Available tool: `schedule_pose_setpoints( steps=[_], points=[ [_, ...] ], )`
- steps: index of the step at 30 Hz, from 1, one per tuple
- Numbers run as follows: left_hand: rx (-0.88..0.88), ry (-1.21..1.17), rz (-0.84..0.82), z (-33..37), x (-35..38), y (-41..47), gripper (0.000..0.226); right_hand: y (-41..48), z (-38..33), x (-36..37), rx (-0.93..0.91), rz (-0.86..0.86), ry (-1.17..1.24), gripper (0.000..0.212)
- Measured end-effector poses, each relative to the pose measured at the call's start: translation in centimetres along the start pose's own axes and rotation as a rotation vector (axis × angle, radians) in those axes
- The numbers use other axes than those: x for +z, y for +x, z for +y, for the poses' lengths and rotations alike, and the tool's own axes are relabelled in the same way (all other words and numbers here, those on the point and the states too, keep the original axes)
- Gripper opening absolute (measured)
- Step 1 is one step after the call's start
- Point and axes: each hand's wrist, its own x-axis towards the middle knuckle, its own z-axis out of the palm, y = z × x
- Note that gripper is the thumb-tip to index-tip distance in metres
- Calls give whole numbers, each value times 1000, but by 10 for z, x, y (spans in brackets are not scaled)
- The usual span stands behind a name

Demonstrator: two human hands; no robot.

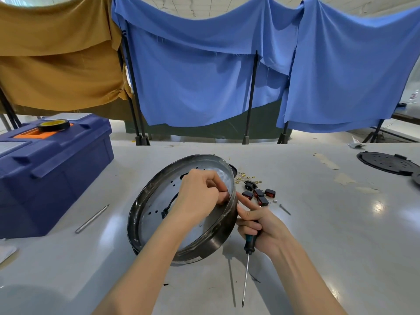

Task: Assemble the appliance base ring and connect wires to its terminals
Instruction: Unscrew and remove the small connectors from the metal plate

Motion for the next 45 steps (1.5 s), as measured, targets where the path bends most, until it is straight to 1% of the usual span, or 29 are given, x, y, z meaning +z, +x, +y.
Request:
schedule_pose_setpoints(
  steps=[2,6,7,10,13,15,17,19,22,23,24,27,28,29,31,32,33,36,39,41,45],
  points=[
    [-51,-54,-10,-1,-2,1,19,0,0,0,-2,-3,-2,44],
    [-117,-125,1,-2,-1,3,25,0,1,0,-6,-2,-3,45],
    [-126,-118,-4,-2,1,4,23,1,1,0,-5,5,-6,44],
    [-131,-75,-28,-3,9,6,10,0,3,0,-6,26,-22,43],
    [-75,31,29,-3,13,6,8,-2,4,1,-18,32,-9,45],
    [1,118,94,-2,13,4,14,-2,5,1,-23,34,-6,44],
    [93,218,120,-2,15,0,20,-2,5,2,-26,40,-9,42],
    [159,263,89,-4,15,0,20,-1,5,2,-31,52,2,41],
    [184,192,-26,-7,9,0,8,0,5,1,-41,59,48,40],
    [185,171,-70,-9,7,0,9,1,5,0,-45,60,65,42],
    [180,156,-113,-10,6,-2,16,1,4,-1,-47,62,79,43],
    [58,71,-213,-8,5,-10,53,3,4,-3,-44,70,79,40],
    [46,38,-230,-8,6,-13,59,3,4,-3,-49,79,68,42],
    [60,25,-240,-8,7,-16,58,4,4,-3,-58,94,48,47],
    [110,119,-230,-10,11,-21,60,4,5,-2,-70,113,-6,53],
    [138,206,-212,-13,13,-21,61,4,5,-2,-69,104,-21,50],
    [158,286,-185,-14,14,-21,56,4,6,-2,-68,91,-26,44],
    [157,369,-128,-15,14,-21,40,1,8,0,-78,63,-32,34],
    [120,313,-167,-16,12,-17,36,0,8,2,-98,70,-26,35],
    [115,248,-185,-15,8,-15,39,-2,7,5,-110,62,-8,38],
    [78,140,-107,-14,-8,-12,49,-7,-1,13,-163,-12,29,50]
  ],
)
